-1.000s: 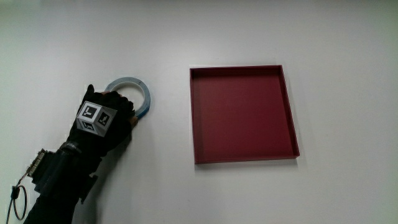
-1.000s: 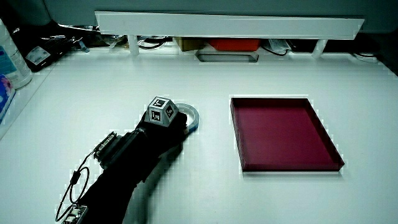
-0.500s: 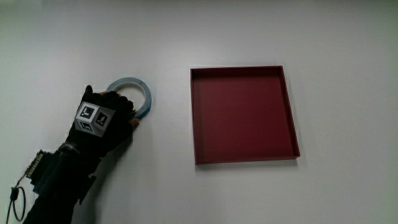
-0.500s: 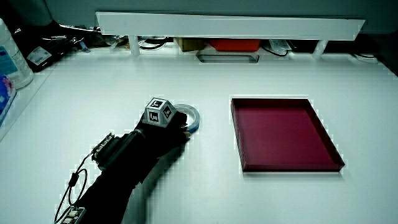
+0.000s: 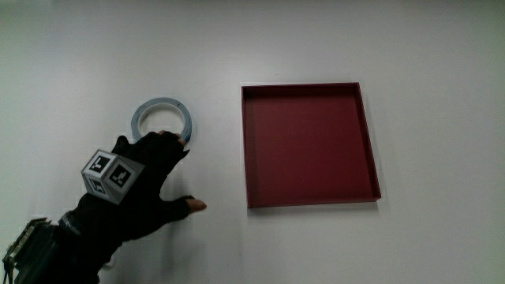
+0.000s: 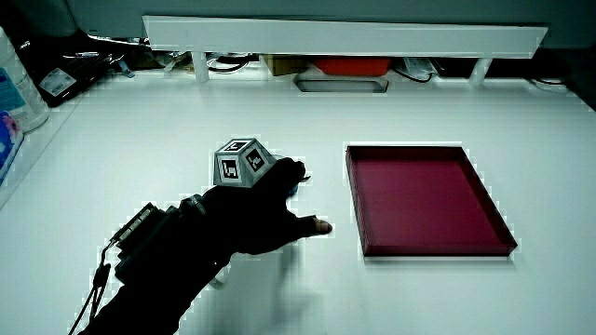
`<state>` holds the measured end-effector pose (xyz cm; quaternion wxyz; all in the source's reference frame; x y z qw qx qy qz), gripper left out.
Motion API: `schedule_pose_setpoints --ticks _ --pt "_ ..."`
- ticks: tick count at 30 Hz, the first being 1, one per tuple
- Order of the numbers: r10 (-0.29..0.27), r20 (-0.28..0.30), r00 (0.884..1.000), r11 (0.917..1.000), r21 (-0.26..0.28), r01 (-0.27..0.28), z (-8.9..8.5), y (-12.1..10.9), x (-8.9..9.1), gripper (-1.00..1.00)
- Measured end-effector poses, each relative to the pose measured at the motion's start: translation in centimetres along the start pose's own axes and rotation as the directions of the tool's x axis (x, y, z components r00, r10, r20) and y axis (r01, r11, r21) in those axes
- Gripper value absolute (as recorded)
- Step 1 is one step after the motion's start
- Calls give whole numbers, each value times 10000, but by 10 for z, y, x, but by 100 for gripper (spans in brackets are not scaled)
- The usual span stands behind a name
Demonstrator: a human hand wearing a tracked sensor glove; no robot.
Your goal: Place blue tape
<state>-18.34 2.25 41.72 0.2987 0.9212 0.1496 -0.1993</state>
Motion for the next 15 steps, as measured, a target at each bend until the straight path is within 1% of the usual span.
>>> schedule_pose_setpoints --ticks 1,2,3,4,5,6,7,8,9,10,11,12,13,14,15 --pt "-17 -2 10000 9998 -212 17 2 -6 8 -100" --pt "-582 -418 9974 9983 45 584 5 -12 15 -100" --pt "271 -216 9994 9968 -744 -286 4 -17 19 -100" --pt "-82 -405 9991 9990 -452 64 5 -22 23 -100" --pt "-539 -816 9952 9985 -154 528 7 -27 30 -100" --pt "-720 -178 9972 9968 -353 713 0 -29 27 -100" --pt "-955 -111 9954 9948 -357 951 0 -32 29 -100" --pt "-1061 -4 9944 9937 -360 1060 0 -34 31 -100" --pt "-1130 -67 9936 9924 -493 1125 -2 -35 32 -100" --pt "-1295 -199 9914 9908 -414 1286 -3 -36 33 -100" --pt "-1381 94 9904 9893 -453 1384 -6 -37 32 -100" --pt "-1424 109 9898 9885 -508 1428 -6 -38 33 -100" --pt "-1431 351 9891 9881 -526 1448 -9 -39 31 -100" --pt "-1541 277 9877 9861 -590 1555 -10 -39 31 -100" --pt "-1714 290 9848 9836 -529 1727 -12 -39 31 -100"
